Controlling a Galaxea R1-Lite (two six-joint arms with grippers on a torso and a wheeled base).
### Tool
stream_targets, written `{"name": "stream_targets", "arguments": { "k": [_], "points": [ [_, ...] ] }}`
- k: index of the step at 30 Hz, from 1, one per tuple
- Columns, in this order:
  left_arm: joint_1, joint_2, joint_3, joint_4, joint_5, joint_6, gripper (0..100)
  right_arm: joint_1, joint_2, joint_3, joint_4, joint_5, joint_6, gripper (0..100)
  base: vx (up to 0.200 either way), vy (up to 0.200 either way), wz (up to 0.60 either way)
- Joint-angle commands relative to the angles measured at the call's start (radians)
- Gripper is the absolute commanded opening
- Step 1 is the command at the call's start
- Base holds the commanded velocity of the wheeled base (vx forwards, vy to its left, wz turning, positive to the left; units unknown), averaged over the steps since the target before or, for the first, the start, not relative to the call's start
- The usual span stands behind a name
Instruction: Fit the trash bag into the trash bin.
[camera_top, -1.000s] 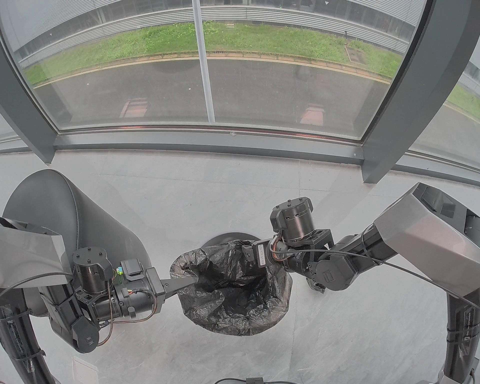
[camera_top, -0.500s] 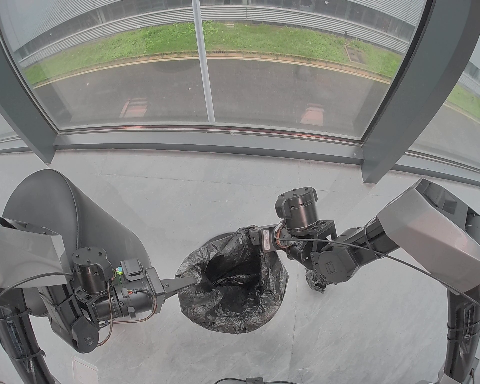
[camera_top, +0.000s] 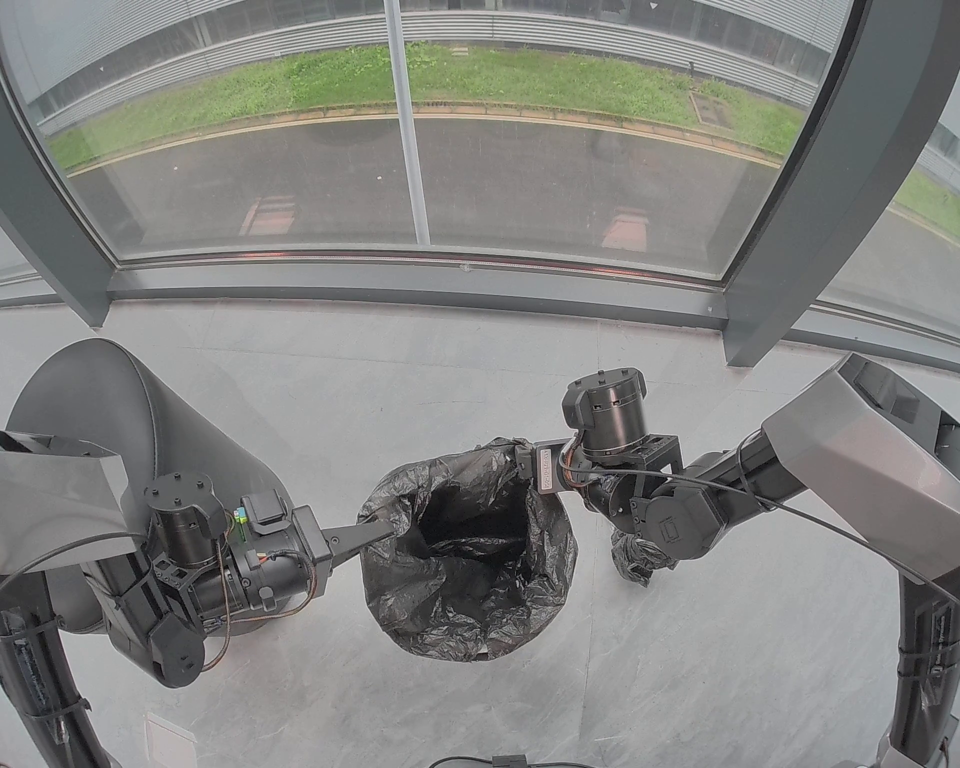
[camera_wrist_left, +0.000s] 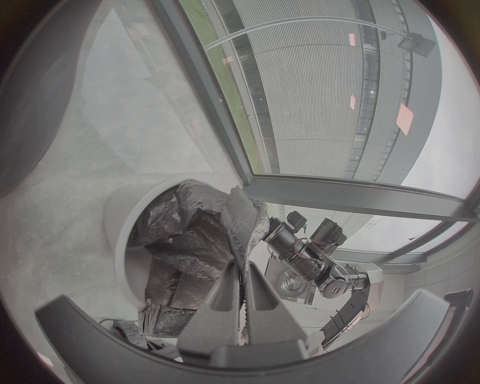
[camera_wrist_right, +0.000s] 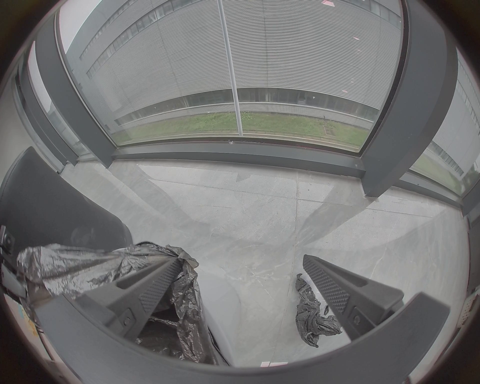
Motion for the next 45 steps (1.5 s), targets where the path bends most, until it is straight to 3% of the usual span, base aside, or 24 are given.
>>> {"name": "stream_targets", "arguments": {
  "k": [1,28,39,40,45],
  "points": [
    [0.001,0.022,-0.050,0.001,-0.001,-0.003,0,-0.011,0.006,0.008,0.000,-0.005,0.001,100,0.000,0.000,0.00],
    [0.096,0.105,-0.145,0.001,-0.001,-0.005,0,-0.040,0.017,0.062,-0.063,0.006,-0.011,100,0.000,0.000,0.00],
    [0.099,0.100,-0.142,0.001,-0.001,-0.005,0,-0.038,0.017,0.062,-0.065,0.009,-0.010,100,0.000,0.000,0.00],
    [0.099,0.100,-0.142,0.001,-0.001,-0.003,100,-0.038,0.017,0.062,-0.065,0.009,-0.010,100,0.000,0.000,0.00],
    [0.099,0.100,-0.142,0.001,-0.002,-0.002,100,-0.038,0.017,0.062,-0.065,0.009,-0.010,100,0.000,0.000,0.00]
  ]
}}
